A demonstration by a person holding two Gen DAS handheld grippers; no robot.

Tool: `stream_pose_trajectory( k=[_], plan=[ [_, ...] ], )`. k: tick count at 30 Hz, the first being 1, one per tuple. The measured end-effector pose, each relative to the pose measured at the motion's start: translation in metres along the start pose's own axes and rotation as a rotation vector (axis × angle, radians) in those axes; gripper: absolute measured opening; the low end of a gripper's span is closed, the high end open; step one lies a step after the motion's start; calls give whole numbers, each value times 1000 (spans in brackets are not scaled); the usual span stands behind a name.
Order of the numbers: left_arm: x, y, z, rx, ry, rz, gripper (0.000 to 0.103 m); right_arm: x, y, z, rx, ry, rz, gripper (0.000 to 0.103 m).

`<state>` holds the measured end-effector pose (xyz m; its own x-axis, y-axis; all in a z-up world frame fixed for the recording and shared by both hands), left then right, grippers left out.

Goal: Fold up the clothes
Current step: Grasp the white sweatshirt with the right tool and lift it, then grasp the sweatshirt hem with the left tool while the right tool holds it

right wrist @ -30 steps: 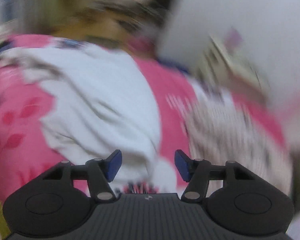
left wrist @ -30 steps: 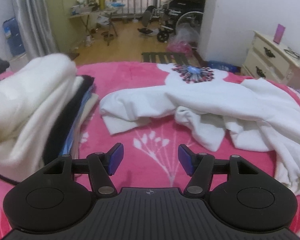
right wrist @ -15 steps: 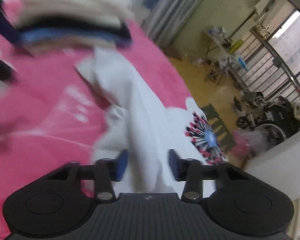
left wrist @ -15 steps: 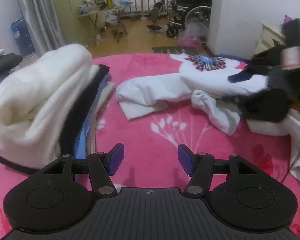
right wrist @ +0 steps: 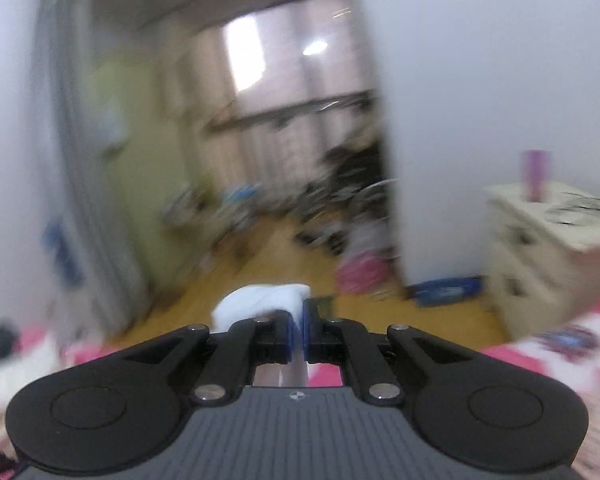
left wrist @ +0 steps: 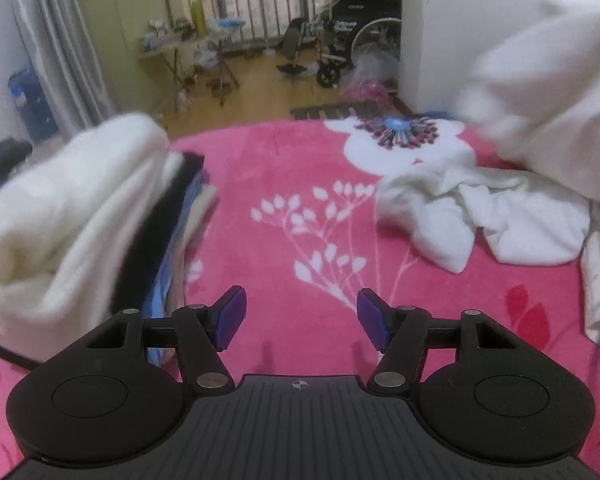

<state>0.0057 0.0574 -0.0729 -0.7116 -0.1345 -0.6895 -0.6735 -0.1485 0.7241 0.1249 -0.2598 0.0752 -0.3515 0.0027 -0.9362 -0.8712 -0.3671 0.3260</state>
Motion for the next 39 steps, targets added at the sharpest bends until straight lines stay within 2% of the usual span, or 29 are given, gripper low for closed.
stream_pose_trajectory(
  k=[3, 5, 7, 10, 12, 13, 14, 17, 18, 20, 22, 24, 26, 27, 30, 33, 35, 39],
  plan=[
    [-2, 7, -11, 19, -23, -14, 63, 7, 84, -45, 185, -57, -52, 5],
    [-3, 11, -19, 31, -44, -23, 64, 26, 128, -72, 313, -79, -30, 5],
    [-4, 13, -27, 43, -61, -23, 65, 52, 156, -99, 419, -103, 88, 6],
    [-8, 13, -36, 47, -97, -7, 66, 93, 174, -130, 588, -117, 339, 24],
    [-12, 12, -41, 53, -125, 4, 68, 113, 189, -139, 665, -94, 438, 24],
    [-18, 11, -43, 69, -138, 10, 70, 118, 196, -141, 688, -77, 463, 30],
    [-24, 10, -45, 85, -152, 16, 73, 114, 202, -139, 686, -51, 446, 39],
    [-46, 4, -60, 146, -240, 17, 82, 100, 215, -133, 668, 19, 383, 43],
    [-55, 0, -68, 178, -273, 18, 83, 91, 208, -132, 634, 24, 339, 44],
    [-72, -9, -86, 252, -325, 21, 84, 72, 192, -129, 557, 32, 262, 58],
    [-89, -18, -107, 319, -361, 11, 86, 57, 152, -127, 425, 15, 256, 65],
    [-105, -29, -128, 377, -395, -4, 89, 56, 96, -134, 287, -27, 280, 65],
    [-113, -44, -149, 393, -474, -5, 90, 61, 35, -142, 160, -75, 323, 65],
    [-117, -52, -159, 402, -513, -5, 90, 64, 6, -146, 136, -95, 348, 65],
    [-124, -74, -189, 418, -636, -3, 90, 80, -70, -165, 101, -146, 424, 65],
    [-130, -107, -216, 485, -645, 27, 90, 95, -123, -185, 91, -165, 472, 65],
    [-133, -129, -228, 528, -608, 61, 90, 102, -140, -202, 94, -193, 495, 65],
    [-137, -173, -248, 610, -485, 143, 86, 117, -147, -229, 105, -290, 522, 65]
  ],
)
Point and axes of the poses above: each gripper's, at about its wrist camera, not at the fingertips, and y roughly against the way its jaws point, z to its left, x to its underside, the point moved 1 cm from there along -y, roughly the way its jaws point, and after that the axes turned 6 degrees about y, right-handed, at the moved point
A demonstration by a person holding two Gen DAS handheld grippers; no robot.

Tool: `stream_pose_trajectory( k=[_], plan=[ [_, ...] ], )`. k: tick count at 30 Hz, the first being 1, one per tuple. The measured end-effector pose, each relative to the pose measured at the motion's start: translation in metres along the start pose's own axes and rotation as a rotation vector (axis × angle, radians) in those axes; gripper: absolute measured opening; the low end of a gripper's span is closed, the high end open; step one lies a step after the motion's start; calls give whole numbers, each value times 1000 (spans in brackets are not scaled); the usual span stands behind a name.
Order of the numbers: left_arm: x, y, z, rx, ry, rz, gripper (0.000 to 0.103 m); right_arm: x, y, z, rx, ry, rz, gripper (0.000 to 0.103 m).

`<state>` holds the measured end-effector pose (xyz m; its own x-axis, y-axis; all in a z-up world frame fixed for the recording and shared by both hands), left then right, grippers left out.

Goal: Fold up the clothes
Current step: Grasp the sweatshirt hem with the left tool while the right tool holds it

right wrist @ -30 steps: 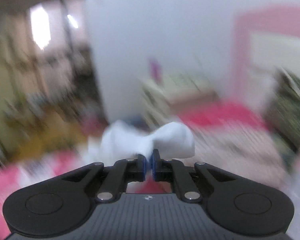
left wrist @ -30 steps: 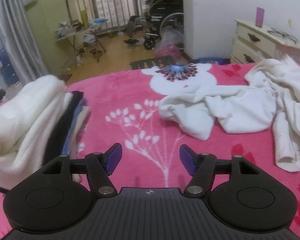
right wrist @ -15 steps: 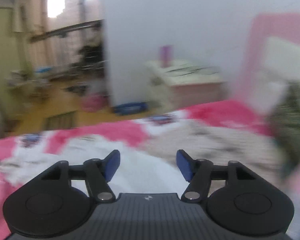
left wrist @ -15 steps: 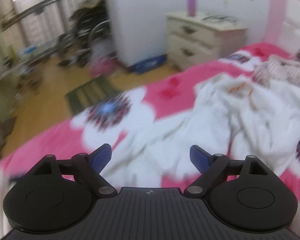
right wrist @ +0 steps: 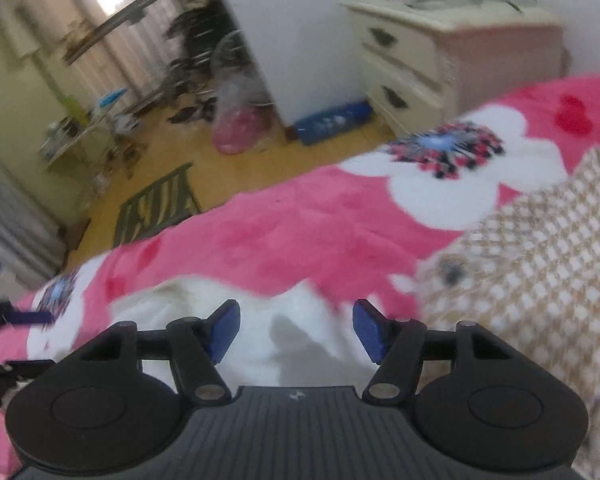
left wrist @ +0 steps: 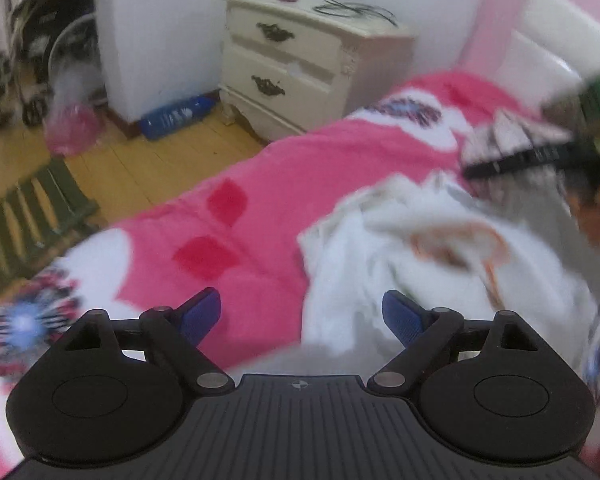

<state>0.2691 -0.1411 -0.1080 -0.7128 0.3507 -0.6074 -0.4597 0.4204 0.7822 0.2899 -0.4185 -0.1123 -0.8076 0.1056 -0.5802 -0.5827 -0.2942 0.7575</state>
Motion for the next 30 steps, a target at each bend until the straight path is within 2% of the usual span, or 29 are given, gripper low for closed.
stream_pose_trajectory(
  k=[3, 5, 6, 8, 10, 11, 12, 13, 14, 15, 18, 21, 23, 24, 25, 26, 27, 28, 30],
  plan=[
    [-9, -34, 10, 75, 98, 14, 79, 4, -10, -23, -48, -67, 39, 65],
    [-15, -56, 17, 125, 163, 23, 65, 5, -17, -26, -84, -69, 49, 65],
    [-18, -66, 20, 146, 190, 28, 61, 5, -20, -25, -103, -63, 55, 65],
    [-20, -74, 21, 161, 208, 31, 55, 7, -28, -20, -158, -46, 86, 67],
    [-19, -77, 18, 173, 201, 18, 52, 8, -36, -13, -160, -20, 111, 68],
    [-18, -78, 16, 185, 192, 12, 52, 9, -37, -9, -158, 4, 111, 63],
    [-18, -78, 13, 195, 182, 6, 52, 10, -38, -6, -157, 25, 114, 53],
    [-16, -79, 10, 199, 165, 2, 52, 12, -36, -4, -161, 34, 119, 23],
    [-15, -79, 7, 200, 148, -2, 53, 13, -33, -3, -165, 32, 122, 11],
    [-14, -81, 5, 194, 134, -5, 53, 14, -26, 0, -162, 38, 106, 6],
    [-9, -84, -2, 176, 91, -16, 55, 14, 20, 17, -118, 118, -50, 5],
    [-7, -85, -5, 175, 93, -31, 61, 13, 76, 44, -78, 231, -213, 5],
    [-7, -86, -7, 180, 110, -42, 66, 15, 110, 60, -74, 274, -288, 5],
    [-7, -85, -9, 183, 115, -49, 66, 17, 122, 66, -91, 273, -306, 5],
    [-7, -83, -14, 190, 108, -60, 59, 20, 132, 71, -106, 263, -320, 5],
    [-7, -81, -18, 196, 101, -70, 48, 24, 140, 75, -117, 257, -329, 5],
    [-7, -78, -22, 198, 91, -82, 42, 28, 145, 79, -113, 259, -337, 5],
    [-7, -73, -28, 187, 72, -97, 29, 31, 149, 83, -100, 272, -345, 5],
    [-7, -59, -37, 155, 36, -131, 18, 34, 157, 89, -71, 296, -359, 5]
  ],
)
Point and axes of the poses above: each gripper's, at about its wrist camera, not at the fingertips, and y roughly against the way its jaws point, z to its left, x to its underside, the point moved 1 cm from there along -y, roughly the way its jaws point, and after that the axes turned 6 degrees about y, right-handed, at the moved point
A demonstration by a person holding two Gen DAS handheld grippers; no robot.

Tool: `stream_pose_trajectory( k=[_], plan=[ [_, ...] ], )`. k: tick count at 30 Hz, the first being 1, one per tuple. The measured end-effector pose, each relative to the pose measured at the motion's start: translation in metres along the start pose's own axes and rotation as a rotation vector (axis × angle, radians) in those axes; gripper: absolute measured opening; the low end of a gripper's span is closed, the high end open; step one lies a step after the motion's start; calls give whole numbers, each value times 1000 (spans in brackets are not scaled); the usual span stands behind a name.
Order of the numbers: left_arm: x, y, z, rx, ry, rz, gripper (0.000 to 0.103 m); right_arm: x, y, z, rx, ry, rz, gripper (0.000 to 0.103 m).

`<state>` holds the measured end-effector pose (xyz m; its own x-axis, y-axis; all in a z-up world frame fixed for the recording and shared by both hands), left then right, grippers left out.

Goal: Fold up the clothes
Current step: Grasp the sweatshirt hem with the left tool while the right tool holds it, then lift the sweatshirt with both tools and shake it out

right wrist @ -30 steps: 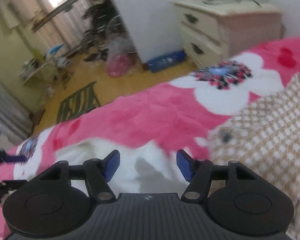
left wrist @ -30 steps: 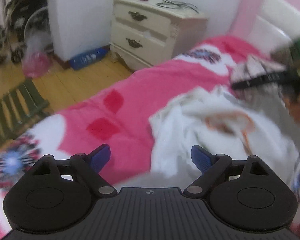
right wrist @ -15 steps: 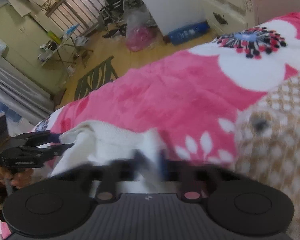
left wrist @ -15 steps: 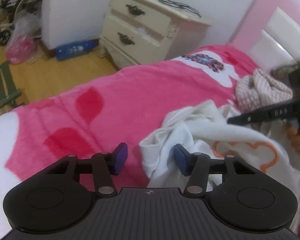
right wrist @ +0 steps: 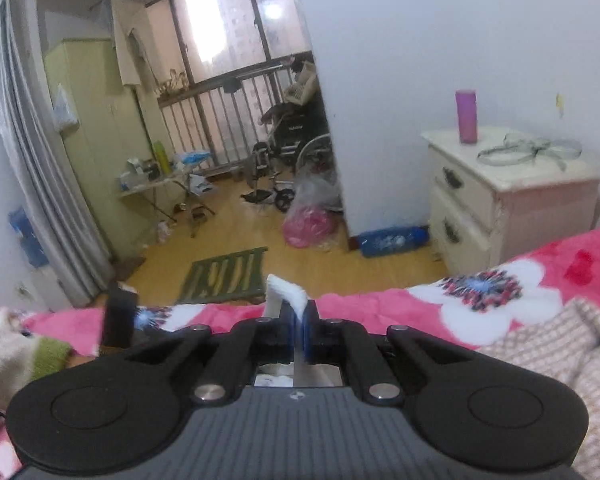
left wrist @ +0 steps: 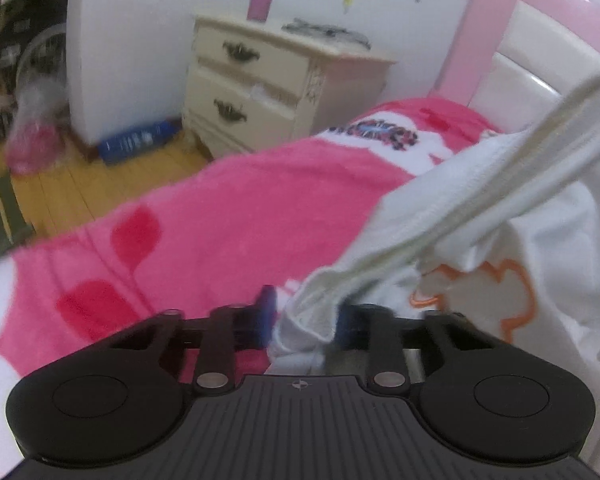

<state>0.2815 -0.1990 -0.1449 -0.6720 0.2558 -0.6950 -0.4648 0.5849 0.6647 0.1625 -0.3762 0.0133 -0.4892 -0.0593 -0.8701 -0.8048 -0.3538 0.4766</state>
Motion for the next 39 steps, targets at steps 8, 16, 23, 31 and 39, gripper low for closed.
stream_pose_trajectory(
  k=[8, 16, 23, 31, 39],
  plan=[
    [-24, 124, -37, -125, -96, -133, 11, -19, 64, 29, 29, 44, -151, 5],
    [-61, 340, -121, -331, -190, -369, 9, -63, 170, 89, -46, 104, -463, 5],
    [-59, 493, -201, -511, -281, -619, 9, -136, 267, 149, -141, 231, -700, 4],
    [-52, 584, -265, -610, -313, -764, 9, -174, 353, 200, -196, 332, -820, 4],
    [-51, 528, -201, -592, -197, -620, 9, -158, 366, 223, -221, 385, -777, 4]
  ],
)
Point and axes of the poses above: each gripper's, at about its wrist camera, not at the fingertips, and y roughly against the way its jaws point, z to its left, x to its underside, the point moved 1 cm from there along -y, roughly the way its jaws point, and after that the axes turned 6 degrees about y, right-handed, at the moved point
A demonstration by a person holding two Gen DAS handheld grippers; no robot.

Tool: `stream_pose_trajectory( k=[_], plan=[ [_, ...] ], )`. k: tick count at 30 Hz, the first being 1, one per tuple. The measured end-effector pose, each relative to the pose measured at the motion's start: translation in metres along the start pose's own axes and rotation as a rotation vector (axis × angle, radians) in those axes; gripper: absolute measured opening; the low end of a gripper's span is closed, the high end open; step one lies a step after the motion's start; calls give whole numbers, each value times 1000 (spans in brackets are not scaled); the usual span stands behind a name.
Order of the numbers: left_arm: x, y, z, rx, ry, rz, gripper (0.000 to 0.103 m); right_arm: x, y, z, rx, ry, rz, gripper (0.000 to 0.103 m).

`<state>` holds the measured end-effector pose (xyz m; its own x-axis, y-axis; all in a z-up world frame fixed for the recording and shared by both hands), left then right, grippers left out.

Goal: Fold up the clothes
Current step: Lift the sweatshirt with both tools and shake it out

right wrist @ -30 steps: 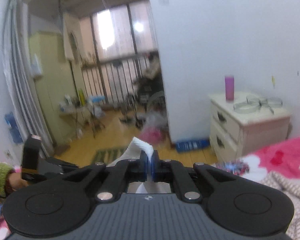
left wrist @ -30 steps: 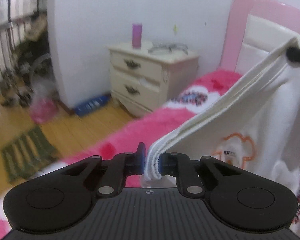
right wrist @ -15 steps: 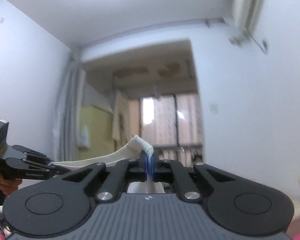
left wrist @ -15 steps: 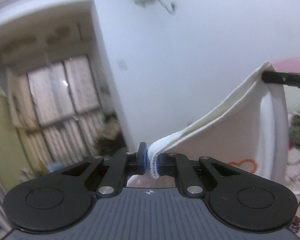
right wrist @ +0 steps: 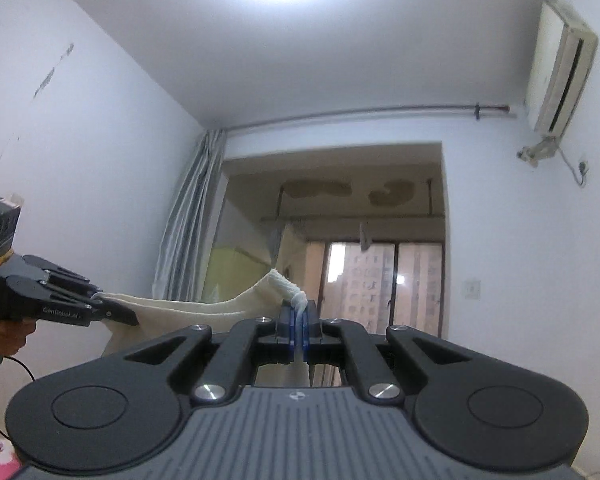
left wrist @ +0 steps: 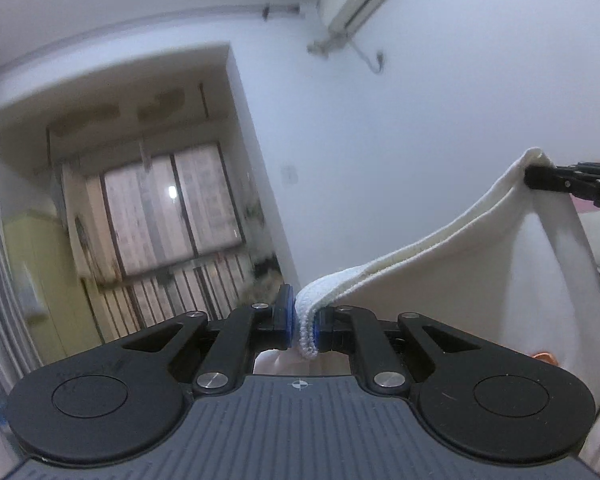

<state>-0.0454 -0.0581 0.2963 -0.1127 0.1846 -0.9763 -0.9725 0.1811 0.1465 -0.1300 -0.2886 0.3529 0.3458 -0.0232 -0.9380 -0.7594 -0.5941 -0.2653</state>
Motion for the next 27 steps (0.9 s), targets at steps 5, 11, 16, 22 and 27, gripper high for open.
stream_pose_trajectory(
  k=[5, 11, 16, 22, 27],
  plan=[
    [31, -41, 13, 5, 44, 105, 9, 69, -50, -4, -23, -29, 149, 4],
    [108, -164, 44, -11, 85, 280, 9, 195, -151, -21, -20, -58, 380, 4],
    [215, -299, 71, -49, 90, 490, 13, 351, -246, -27, -15, -65, 637, 5],
    [357, -382, 94, -90, 164, 760, 41, 581, -298, -25, 44, -172, 1188, 21],
    [367, -369, 135, -126, 400, 764, 49, 622, -266, -36, 116, -252, 1242, 35]
  ],
)
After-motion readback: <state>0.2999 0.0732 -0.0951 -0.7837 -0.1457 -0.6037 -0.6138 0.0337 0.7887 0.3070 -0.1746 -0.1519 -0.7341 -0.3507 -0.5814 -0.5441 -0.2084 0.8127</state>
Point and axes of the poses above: each gripper's, at about its wrist camera, not at the fingertips, and y roughly against the way its jaws point, z to its left, x to its underside, the point moved 1 cm from there along -y, roughly the way its jaws point, and after that the axes turned 6 degrees about y, right-handed, at the moved point
